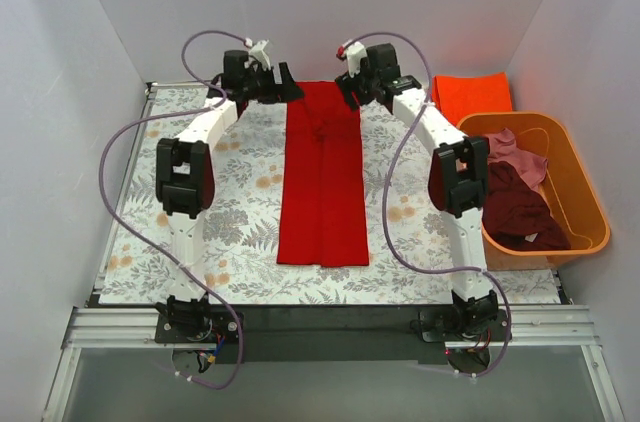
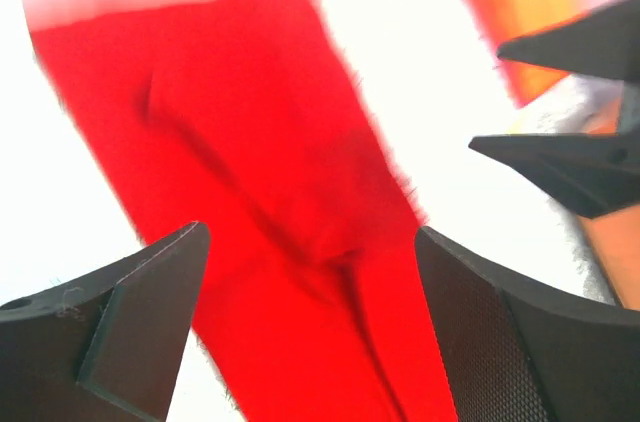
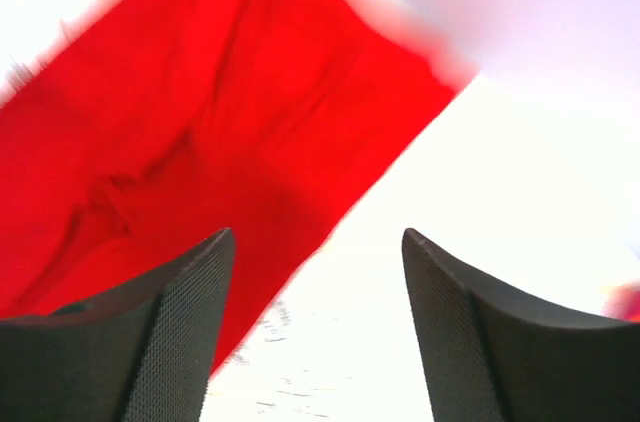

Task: Fold and stack the t-shirts
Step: Fold the tshirt

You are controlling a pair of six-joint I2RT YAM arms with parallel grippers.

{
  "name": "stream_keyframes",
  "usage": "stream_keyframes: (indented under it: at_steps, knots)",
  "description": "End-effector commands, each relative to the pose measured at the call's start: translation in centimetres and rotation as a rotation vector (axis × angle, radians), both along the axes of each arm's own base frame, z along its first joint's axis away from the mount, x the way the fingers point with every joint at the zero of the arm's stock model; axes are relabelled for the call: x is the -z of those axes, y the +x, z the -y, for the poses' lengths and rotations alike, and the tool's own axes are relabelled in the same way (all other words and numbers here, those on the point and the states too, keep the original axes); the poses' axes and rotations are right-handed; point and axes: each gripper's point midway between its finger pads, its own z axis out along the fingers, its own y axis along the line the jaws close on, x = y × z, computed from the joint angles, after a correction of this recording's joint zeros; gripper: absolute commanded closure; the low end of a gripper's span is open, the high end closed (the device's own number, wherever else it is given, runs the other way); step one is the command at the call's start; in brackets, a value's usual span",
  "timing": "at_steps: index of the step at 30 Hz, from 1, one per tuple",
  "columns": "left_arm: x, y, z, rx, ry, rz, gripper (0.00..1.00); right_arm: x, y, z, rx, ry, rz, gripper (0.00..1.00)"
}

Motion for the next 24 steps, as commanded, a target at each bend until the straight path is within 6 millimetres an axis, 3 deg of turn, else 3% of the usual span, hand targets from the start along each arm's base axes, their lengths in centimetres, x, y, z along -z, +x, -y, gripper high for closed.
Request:
stream_keyframes:
  at_steps: [1, 3, 4, 5, 7, 8, 9, 10, 11, 12, 13, 14, 15, 16, 17, 18, 19, 21, 22, 24]
  knots:
    - [-18.9, -3.9, -0.3, 0.114, -0.011, 0.459, 0.16, -17.2, -0.7, 0.1, -0.087, 0.051, 0.395, 0.25]
    - [-21.0, -5.4, -0.7, 0.131, 0.021, 0.546, 0.16, -19.4, -2.0, 0.1, -0.130, 0.031, 0.451, 0.18]
    - [-20.5, -6.4, -0.7, 0.161, 0.044, 0.550, 0.16, -20.2, -2.9, -0.1, -0.167, 0.032, 0.466, 0.16]
    - [-21.7, -8.4, -1.0, 0.203, 0.082, 0.589, 0.16, -21.0, -4.8, 0.1, -0.225, -0.008, 0.489, 0.13]
    - [-21.1, -11.8, -0.4, 0.332, 0.094, 0.591, 0.16, -20.8, -8.0, -0.6, -0.350, -0.048, 0.495, 0.09]
    - [-18.6, -14.0, -0.5, 0.382, 0.099, 0.520, 0.15, -19.4, -10.3, -0.1, -0.389, -0.093, 0.474, 0.08]
    - [-19.6, -16.7, -0.7, 0.445, 0.117, 0.586, 0.15, -19.1, -11.7, -0.6, -0.445, -0.151, 0.504, 0.05]
    - [-19.2, -18.7, -0.8, 0.476, 0.121, 0.596, 0.15, -18.2, -13.1, -0.6, -0.470, -0.185, 0.499, 0.05]
    - [-15.2, -21.0, -1.0, 0.511, 0.122, 0.517, 0.15, -17.1, -15.2, -0.1, -0.488, -0.212, 0.476, 0.04]
    - [-16.5, -23.6, -1.5, 0.549, 0.167, 0.628, 0.15, -15.6, -17.4, -0.5, -0.545, -0.233, 0.434, 0.04]
    - [-14.8, -25.7, -1.4, 0.590, 0.184, 0.608, 0.15, -16.1, -20.1, -0.7, -0.612, -0.213, 0.432, 0.04]
    - [-12.9, -27.7, -1.5, 0.639, 0.215, 0.602, 0.15, -15.3, -21.8, -0.6, -0.650, -0.208, 0.405, 0.04]
    - [-10.9, -30.7, -1.7, 0.726, 0.289, 0.686, 0.15, -11.7, -24.7, -0.5, -0.714, -0.216, 0.301, 0.04]
    - [-8.2, -32.7, -2.4, 0.767, 0.323, 0.638, 0.15, -12.1, -27.3, -0.6, -0.770, -0.183, 0.303, 0.04]
    - [-7.1, -33.9, -2.8, 0.777, 0.351, 0.646, 0.15, -10.7, -29.1, -0.4, -0.802, -0.180, 0.265, 0.04]
    - [-3.7, -35.9, -3.4, 0.798, 0.355, 0.587, 0.15, -9.6, -31.2, -0.8, -0.851, -0.172, 0.238, 0.04]
    - [-3.7, -37.1, -3.5, 0.826, 0.384, 0.659, 0.15, -6.4, -33.3, -0.2, -0.878, -0.180, 0.160, 0.04]
    - [-1.6, -39.1, -3.5, 0.878, 0.391, 0.656, 0.16, -4.8, -36.5, -0.3, -0.943, -0.170, 0.128, 0.06]
    - [-0.1, -40.6, -3.1, 0.930, 0.390, 0.661, 0.17, -2.3, -38.2, 0.2, -0.972, -0.179, 0.068, 0.07]
    - [1.8, -42.1, -2.9, 0.990, 0.398, 0.655, 0.19, 0.0, -40.4, 0.1, -1.033, -0.201, 0.027, 0.10]
